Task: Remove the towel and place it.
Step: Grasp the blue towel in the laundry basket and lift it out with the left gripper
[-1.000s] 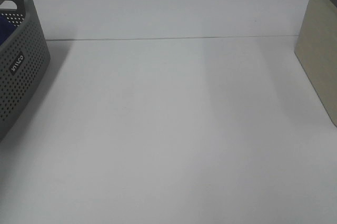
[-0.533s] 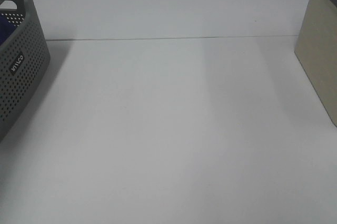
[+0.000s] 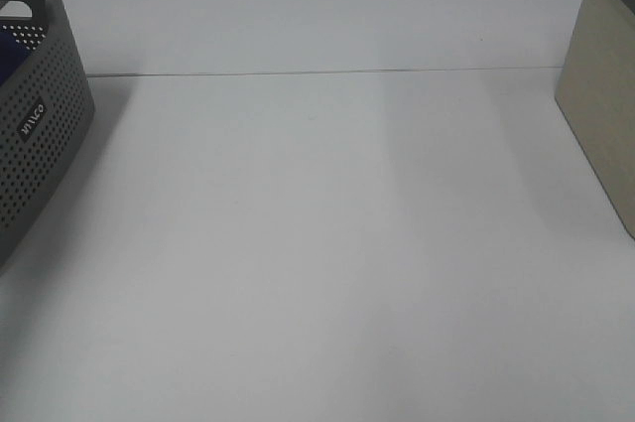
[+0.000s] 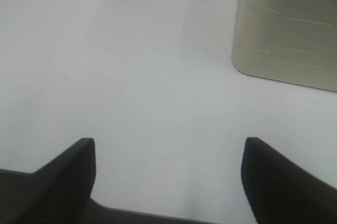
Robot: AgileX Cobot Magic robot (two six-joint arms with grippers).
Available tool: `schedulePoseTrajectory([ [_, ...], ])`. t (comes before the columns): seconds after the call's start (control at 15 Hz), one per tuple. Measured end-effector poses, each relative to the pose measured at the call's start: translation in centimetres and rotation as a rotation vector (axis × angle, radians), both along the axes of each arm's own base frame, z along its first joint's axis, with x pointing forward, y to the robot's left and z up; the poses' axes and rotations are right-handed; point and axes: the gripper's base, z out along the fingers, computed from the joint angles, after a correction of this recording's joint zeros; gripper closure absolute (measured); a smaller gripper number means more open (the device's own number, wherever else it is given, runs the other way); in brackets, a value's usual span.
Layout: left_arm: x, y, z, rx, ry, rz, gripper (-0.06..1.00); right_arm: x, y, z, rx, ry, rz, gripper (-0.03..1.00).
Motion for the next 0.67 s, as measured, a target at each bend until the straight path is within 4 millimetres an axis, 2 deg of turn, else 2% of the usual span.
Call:
schedulePoseTrajectory([
  [0.2, -3.4, -1.2, 4.6, -0.049, -0.119, -0.04, 0.94, 0.0, 0.0, 0.0, 0.0, 0.0, 0.0, 0.21],
  [0.4, -6.2, -3.9, 8.0, -0.061, -0.202, -0.15, 0.94, 0.0, 0.0, 0.0, 0.0, 0.0, 0.0, 0.21],
  [0.67, -6.9, -7.0, 9.6, -0.044, -0.274, -0.264, 0.94, 0.0, 0.0, 0.0, 0.0, 0.0, 0.0, 0.21],
])
